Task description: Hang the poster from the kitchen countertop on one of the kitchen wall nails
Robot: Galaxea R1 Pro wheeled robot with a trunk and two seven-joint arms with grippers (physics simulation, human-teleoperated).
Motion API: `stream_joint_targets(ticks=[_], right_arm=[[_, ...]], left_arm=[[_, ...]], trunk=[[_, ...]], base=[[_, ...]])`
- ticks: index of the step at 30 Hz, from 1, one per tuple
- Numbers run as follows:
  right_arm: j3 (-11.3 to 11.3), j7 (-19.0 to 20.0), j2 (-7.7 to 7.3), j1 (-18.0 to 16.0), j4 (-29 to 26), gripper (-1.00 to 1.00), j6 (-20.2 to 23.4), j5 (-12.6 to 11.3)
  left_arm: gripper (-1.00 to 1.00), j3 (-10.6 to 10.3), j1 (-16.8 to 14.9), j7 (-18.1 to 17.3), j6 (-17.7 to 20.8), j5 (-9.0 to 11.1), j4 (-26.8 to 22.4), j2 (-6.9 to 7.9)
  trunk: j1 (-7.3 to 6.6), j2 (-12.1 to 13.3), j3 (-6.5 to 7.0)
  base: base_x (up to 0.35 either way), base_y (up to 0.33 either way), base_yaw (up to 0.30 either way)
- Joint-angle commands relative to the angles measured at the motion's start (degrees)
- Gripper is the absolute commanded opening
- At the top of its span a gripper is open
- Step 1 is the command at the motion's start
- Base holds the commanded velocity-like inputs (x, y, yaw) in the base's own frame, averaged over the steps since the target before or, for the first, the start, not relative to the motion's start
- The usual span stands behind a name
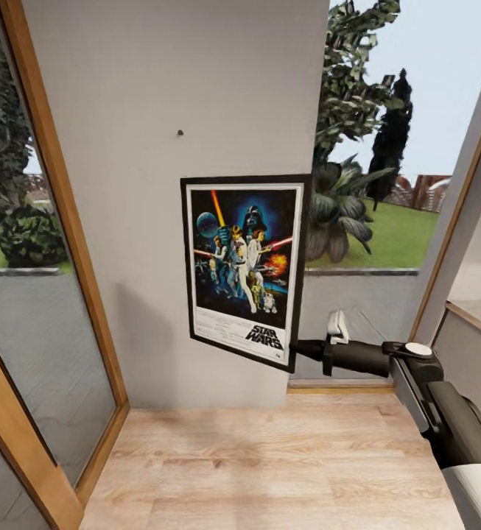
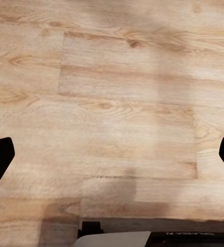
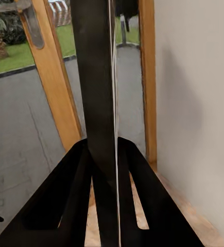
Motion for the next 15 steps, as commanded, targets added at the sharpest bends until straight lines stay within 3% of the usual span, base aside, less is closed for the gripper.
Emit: stream_joint_targets(ticks=[1,8,15], right_arm=[[0.27,0.08,-0.06,-0.24,-0.05,-1.00,0.79,-0.57],[0.94,0.61,0.02,-3.93,-0.34,-1.00,5.83,-0.72],[1.15,4.97,0.03,-9.49,-0.38,-1.00,9.17,-0.75]], left_arm=[[1.00,0.23,0.00,-0.38,-0.03,-0.02,-0.04,-0.03],[1.00,0.23,0.00,-0.31,-0.03,-0.02,0.04,-0.03],[1.00,0.23,0.00,-0.31,-0.03,-0.02,0.05,-0.03]], trunk=[[0.03,-0.10,-0.10],[0.03,-0.10,-0.10],[0.03,-0.10,-0.10]], base=[[0.000,0.000,0.000],[0.000,0.000,0.000],[0.000,0.000,0.000]])
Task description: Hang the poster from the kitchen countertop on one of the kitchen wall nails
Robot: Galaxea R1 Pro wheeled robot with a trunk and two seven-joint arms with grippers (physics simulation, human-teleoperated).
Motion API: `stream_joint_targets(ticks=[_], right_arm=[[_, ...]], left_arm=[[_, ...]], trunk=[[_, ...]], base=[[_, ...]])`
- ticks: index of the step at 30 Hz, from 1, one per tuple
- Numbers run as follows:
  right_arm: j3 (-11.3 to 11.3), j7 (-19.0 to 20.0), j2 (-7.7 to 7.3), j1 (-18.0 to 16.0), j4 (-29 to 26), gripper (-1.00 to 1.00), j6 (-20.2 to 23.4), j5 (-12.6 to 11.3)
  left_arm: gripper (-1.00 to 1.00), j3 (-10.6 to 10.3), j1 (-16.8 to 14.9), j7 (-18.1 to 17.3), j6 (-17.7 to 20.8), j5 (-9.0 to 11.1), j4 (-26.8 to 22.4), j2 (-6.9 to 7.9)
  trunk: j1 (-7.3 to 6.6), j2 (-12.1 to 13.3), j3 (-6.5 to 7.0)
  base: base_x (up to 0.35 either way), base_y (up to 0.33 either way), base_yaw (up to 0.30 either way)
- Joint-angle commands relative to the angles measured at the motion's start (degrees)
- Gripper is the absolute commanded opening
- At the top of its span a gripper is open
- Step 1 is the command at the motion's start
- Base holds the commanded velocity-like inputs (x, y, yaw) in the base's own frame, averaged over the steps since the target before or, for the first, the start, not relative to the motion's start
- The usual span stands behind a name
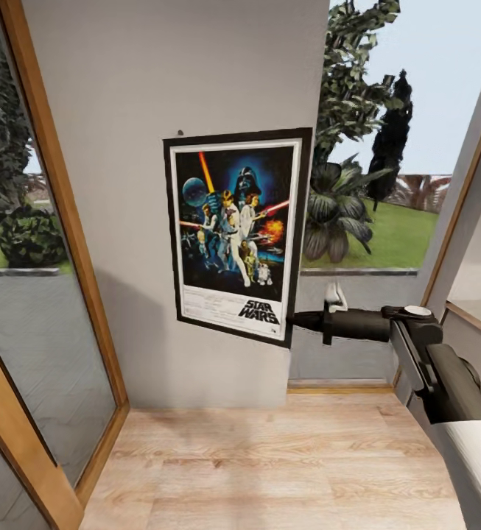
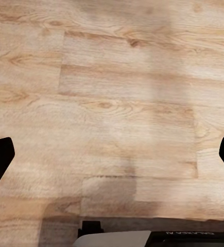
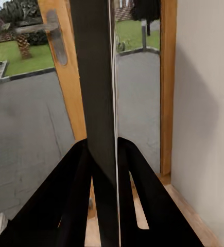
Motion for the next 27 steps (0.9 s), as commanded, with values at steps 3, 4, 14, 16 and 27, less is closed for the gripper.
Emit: stream_joint_targets(ticks=[3,4,14,16,27], right_arm=[[0.12,2.18,-0.04,-2.14,0.11,-1.00,3.79,-0.49],[0.12,2.76,-0.02,-2.75,0.14,-1.00,4.32,-0.49],[0.20,5.81,0.21,-18.75,11.46,-1.00,7.77,-4.52],[0.21,5.83,0.55,-19.76,13.10,-1.00,7.77,-4.61],[0.37,5.85,1.01,-20.97,17.44,-1.00,7.45,-4.53]], left_arm=[[1.00,0.23,-0.01,-0.40,-0.03,-0.02,-0.06,-0.03],[1.00,0.23,-0.01,-0.40,-0.03,-0.02,-0.06,-0.03],[1.00,0.16,-0.01,-0.40,-0.03,-0.02,0.00,-0.03],[1.00,0.15,-0.01,-0.40,-0.03,-0.02,-0.01,-0.03],[1.00,0.14,-0.01,-0.40,-0.03,-0.02,-0.05,-0.03]], trunk=[[0.03,-0.10,-0.10],[0.03,-0.10,-0.10],[0.03,-0.10,-0.10],[0.03,-0.10,-0.10],[0.03,-0.10,-0.10]], base=[[0.000,0.000,0.000],[0.000,0.000,0.000],[0.000,0.000,0.000],[0.000,0.000,0.000],[0.000,0.000,0.000]])
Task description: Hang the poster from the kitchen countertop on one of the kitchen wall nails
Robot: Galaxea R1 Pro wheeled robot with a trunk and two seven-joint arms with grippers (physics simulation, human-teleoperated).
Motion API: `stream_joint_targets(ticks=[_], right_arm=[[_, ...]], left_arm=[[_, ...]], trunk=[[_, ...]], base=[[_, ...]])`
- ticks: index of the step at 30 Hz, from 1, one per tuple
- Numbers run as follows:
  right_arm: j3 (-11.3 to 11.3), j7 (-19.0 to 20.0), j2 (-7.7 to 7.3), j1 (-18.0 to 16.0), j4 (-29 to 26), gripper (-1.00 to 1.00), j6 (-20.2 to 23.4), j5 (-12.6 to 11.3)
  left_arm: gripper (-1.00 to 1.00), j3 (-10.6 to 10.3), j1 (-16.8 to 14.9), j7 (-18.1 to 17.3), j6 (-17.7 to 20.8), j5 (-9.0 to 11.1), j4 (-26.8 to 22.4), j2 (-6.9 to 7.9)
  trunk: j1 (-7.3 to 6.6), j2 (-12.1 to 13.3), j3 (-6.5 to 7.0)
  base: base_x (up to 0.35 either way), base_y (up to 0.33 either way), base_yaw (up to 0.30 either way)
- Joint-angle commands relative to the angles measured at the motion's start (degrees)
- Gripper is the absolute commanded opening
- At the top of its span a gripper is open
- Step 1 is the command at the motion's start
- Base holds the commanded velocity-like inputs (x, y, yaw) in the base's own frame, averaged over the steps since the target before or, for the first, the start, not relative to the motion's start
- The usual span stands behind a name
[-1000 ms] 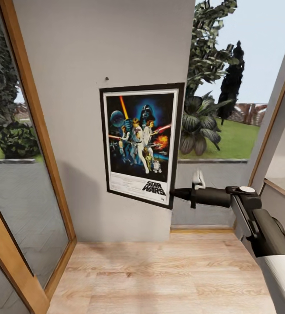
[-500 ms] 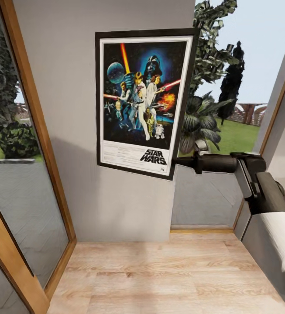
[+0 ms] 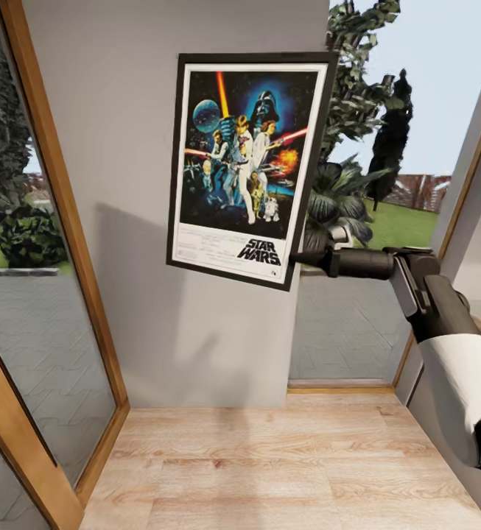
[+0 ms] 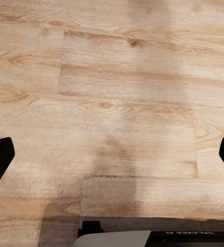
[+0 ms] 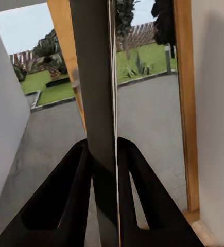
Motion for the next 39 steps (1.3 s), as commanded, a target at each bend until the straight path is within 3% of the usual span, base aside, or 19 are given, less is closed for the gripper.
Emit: stream_joint_targets(ticks=[1,11,13,15,21,31,39], right_arm=[[0.15,0.05,-0.07,-0.06,0.62,-1.00,0.66,-0.51],[0.25,0.05,-0.07,-0.05,1.57,-1.00,0.34,-0.44],[0.83,0.09,-0.07,-0.05,1.58,-1.00,0.33,-0.45],[2.77,0.13,-0.07,-0.06,1.36,-1.00,0.32,-0.45],[3.22,0.20,-0.09,-0.07,1.34,-1.00,0.32,-0.47],[3.28,4.70,-0.07,-0.32,1.52,-1.00,0.33,-0.54],[3.29,5.52,-0.07,-0.33,1.34,-1.00,0.32,-0.47]], left_arm=[[1.00,0.23,-0.01,-0.40,-0.03,-0.02,-0.06,-0.03],[1.00,0.23,-0.01,-0.40,-0.03,-0.02,-0.06,-0.03],[1.00,0.23,-0.01,-0.40,-0.03,-0.02,-0.06,-0.03],[1.00,0.23,-0.01,-0.40,-0.03,-0.02,-0.06,-0.03],[1.00,0.23,-0.01,-0.40,-0.03,-0.02,-0.06,-0.03],[1.00,0.23,-0.01,-0.40,-0.03,-0.02,-0.06,-0.03],[1.00,0.23,-0.01,-0.40,-0.03,-0.02,-0.06,-0.03]], trunk=[[0.03,-0.10,-0.10],[0.03,-0.10,-0.10],[0.03,-0.10,-0.10],[0.03,-0.10,-0.10],[0.03,-0.10,-0.10],[0.03,-0.10,-0.10],[0.03,-0.10,-0.10]], base=[[0.000,0.000,0.000],[0.000,0.000,0.000],[0.000,0.000,0.000],[0.000,0.000,0.000],[0.000,0.000,0.000],[0.000,0.000,0.000],[0.000,0.000,0.000]])
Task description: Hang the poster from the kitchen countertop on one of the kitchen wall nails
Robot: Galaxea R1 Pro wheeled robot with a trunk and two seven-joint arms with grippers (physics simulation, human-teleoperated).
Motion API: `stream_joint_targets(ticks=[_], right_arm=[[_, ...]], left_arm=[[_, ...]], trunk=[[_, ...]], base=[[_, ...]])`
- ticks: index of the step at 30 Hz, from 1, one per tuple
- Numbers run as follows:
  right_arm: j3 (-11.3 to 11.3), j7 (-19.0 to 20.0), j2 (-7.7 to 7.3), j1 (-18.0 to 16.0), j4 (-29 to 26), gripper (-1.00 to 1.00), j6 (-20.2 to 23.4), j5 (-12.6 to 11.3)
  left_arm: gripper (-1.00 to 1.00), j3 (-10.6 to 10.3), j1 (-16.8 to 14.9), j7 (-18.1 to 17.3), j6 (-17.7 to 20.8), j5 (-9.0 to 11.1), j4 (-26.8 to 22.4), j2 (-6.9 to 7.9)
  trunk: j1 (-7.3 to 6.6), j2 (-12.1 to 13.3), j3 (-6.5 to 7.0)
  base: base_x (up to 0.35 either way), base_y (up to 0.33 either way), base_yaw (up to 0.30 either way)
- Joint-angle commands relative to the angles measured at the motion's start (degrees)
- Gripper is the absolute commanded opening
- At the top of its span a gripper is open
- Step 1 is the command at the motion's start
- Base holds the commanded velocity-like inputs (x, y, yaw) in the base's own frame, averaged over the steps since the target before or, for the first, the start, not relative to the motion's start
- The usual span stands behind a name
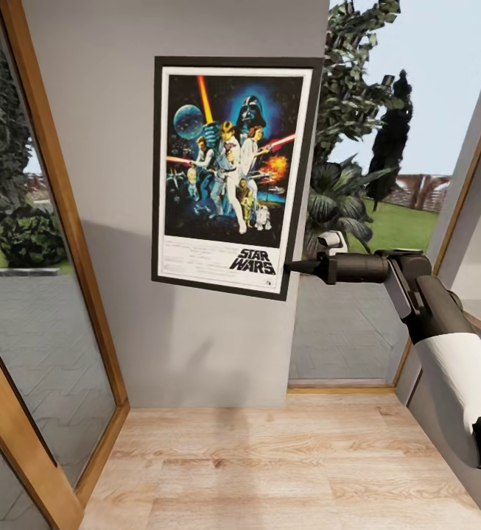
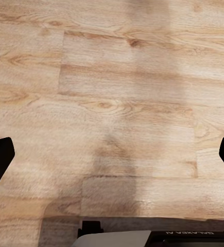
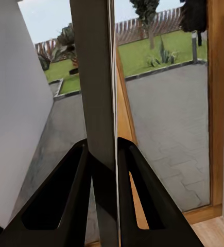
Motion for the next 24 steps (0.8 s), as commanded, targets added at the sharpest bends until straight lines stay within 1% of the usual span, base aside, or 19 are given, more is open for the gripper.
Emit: stream_joint_targets(ticks=[1,5,8,11,20,24], right_arm=[[0.19,0.11,-0.07,-0.06,-0.03,-1.00,0.79,-0.47],[0.45,0.15,-0.15,-0.06,-0.12,-1.00,0.76,-0.40],[1.31,0.15,-0.21,-0.06,-0.20,-1.00,0.72,-0.38],[1.69,0.16,-0.23,-0.06,-0.23,-1.00,0.71,-0.38],[1.87,0.16,-0.39,-0.06,-0.31,-1.00,0.60,-0.37],[1.88,0.16,-0.46,-0.06,-0.31,-1.00,-0.85,-0.37]], left_arm=[[1.00,0.20,-0.01,-0.40,-0.03,-0.02,-0.06,-0.03],[1.00,0.17,-0.01,-0.40,-0.03,-0.02,-0.06,-0.03],[1.00,0.15,-0.01,-0.40,-0.03,-0.02,-0.06,-0.03],[1.00,0.15,-0.01,-0.40,-0.03,-0.02,-0.06,-0.03],[1.00,0.14,-0.01,-0.40,-0.03,-0.02,-0.05,-0.03],[1.00,0.14,-0.01,-0.40,-0.03,-0.02,-0.04,-0.03]], trunk=[[0.03,-0.10,-0.10],[0.03,-0.10,-0.10],[0.03,-0.10,-0.10],[0.03,-0.10,-0.10],[0.03,-0.10,-0.10],[0.03,-0.10,-0.10]], base=[[0.000,0.000,0.000],[0.000,0.000,0.000],[0.000,0.000,0.000],[0.000,0.000,0.000],[0.000,0.000,0.000],[0.000,0.000,0.000]])
